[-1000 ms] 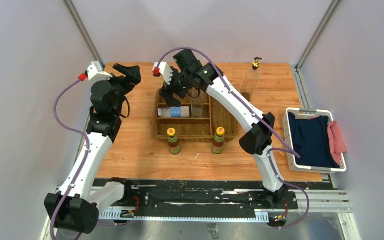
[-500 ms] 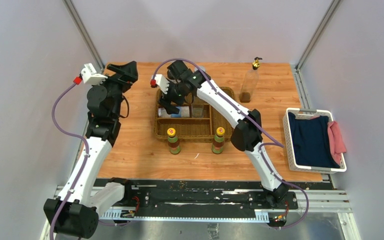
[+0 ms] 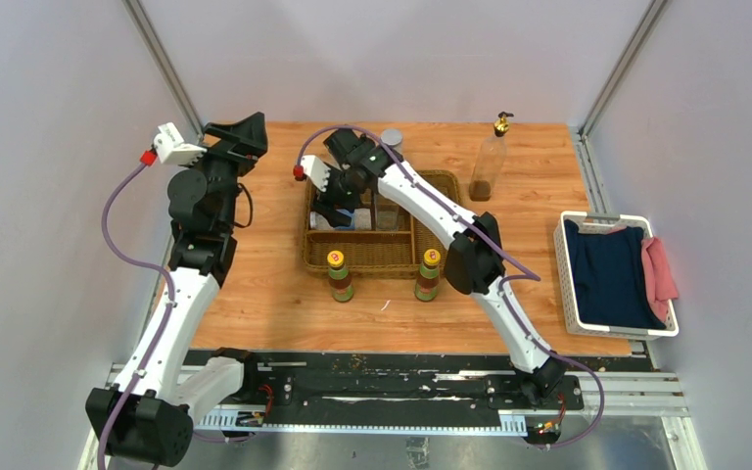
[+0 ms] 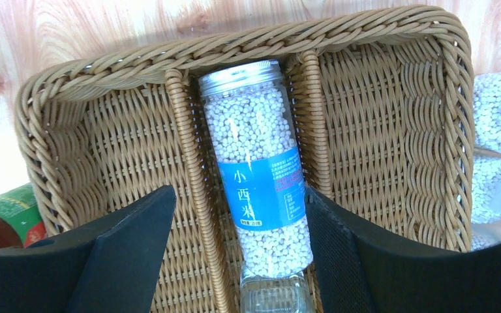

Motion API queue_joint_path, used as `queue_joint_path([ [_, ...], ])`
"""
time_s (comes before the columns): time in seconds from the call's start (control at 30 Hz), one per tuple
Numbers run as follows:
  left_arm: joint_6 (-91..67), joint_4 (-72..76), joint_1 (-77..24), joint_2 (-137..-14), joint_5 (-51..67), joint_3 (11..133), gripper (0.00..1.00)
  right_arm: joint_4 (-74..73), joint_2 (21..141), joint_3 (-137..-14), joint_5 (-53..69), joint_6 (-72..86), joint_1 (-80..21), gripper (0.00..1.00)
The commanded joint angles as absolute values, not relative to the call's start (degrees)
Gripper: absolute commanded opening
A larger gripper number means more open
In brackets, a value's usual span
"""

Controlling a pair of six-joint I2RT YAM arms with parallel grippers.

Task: Organize the condiment bottles
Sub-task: Move the storage box to the center of the board.

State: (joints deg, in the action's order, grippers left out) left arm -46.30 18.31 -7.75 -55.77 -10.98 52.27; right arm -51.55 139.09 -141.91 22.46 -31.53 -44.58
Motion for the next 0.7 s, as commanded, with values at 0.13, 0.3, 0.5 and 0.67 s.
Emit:
queue_joint_path([
  [0.13, -46.5, 21.8, -8.6, -56.2, -12.1, 50.4, 0.92, -50.2, 141.9, -142.8, 20.0, -32.5, -43.9, 0.75],
  [0.3, -46.4, 22.9, -8.6, -55.9, -12.5, 49.3, 0.92, -49.6, 142.9, -142.8, 19.6, -32.6, -43.9, 0.74],
  [0.5, -46.6, 24.0, -8.6, -55.7, -12.7, 48.2, 0.92, -48.8, 144.1, -142.7, 19.1, -32.7, -43.9, 0.7],
  [0.67, -46.6, 24.9, -8.7, -55.4, -12.8, 47.2, 0.92, -48.1, 144.9, -142.7, 18.5, -32.5, -43.8, 0.68],
])
